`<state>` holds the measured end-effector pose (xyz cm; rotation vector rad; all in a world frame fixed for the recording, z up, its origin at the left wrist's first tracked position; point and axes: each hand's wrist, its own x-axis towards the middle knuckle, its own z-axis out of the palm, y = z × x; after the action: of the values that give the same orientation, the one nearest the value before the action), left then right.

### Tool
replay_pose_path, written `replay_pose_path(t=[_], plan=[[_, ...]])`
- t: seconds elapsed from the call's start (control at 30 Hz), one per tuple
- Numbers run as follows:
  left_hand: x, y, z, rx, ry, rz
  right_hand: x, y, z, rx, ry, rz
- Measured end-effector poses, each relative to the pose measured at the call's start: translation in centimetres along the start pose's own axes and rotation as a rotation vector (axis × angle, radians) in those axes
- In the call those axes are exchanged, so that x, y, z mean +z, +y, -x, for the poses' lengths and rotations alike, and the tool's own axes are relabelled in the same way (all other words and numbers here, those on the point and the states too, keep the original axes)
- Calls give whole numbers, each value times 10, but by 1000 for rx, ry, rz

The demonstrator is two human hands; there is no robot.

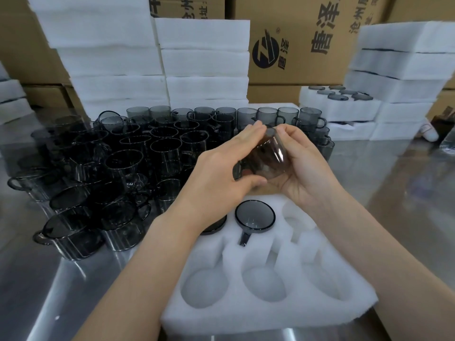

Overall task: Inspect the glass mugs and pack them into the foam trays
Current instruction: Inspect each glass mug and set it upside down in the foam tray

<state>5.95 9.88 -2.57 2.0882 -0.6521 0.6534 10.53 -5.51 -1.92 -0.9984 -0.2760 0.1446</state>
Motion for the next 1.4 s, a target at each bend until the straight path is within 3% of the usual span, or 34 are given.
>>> replay_pose_path(t=[0.27, 0.5, 0.67, 0.83, 1.0, 1.17, 1.3, 1.4], plan=[[-1, 0, 0, -127, 88, 18, 2, -1, 1, 54, -94, -36], [-3, 1, -2, -252, 60, 247, -2, 2, 4, -87, -193, 166], [-6, -2, -3, -231, 36, 174, -1, 2, 4, -142, -197, 242], [-6, 4, -1, -162, 133, 225, 0, 1, 5, -128, -203, 223], [0, 6, 0, -161, 334, 359, 0, 3, 5, -102, -164, 177], [2, 6, -1, -166, 431, 304, 1, 4, 4, -125, -116, 152], [1, 4, -1, -172, 391, 176, 1, 3, 3, -153, -113, 172], [-1, 1, -2, -203, 251, 69, 1, 2, 4, -156, -119, 179]])
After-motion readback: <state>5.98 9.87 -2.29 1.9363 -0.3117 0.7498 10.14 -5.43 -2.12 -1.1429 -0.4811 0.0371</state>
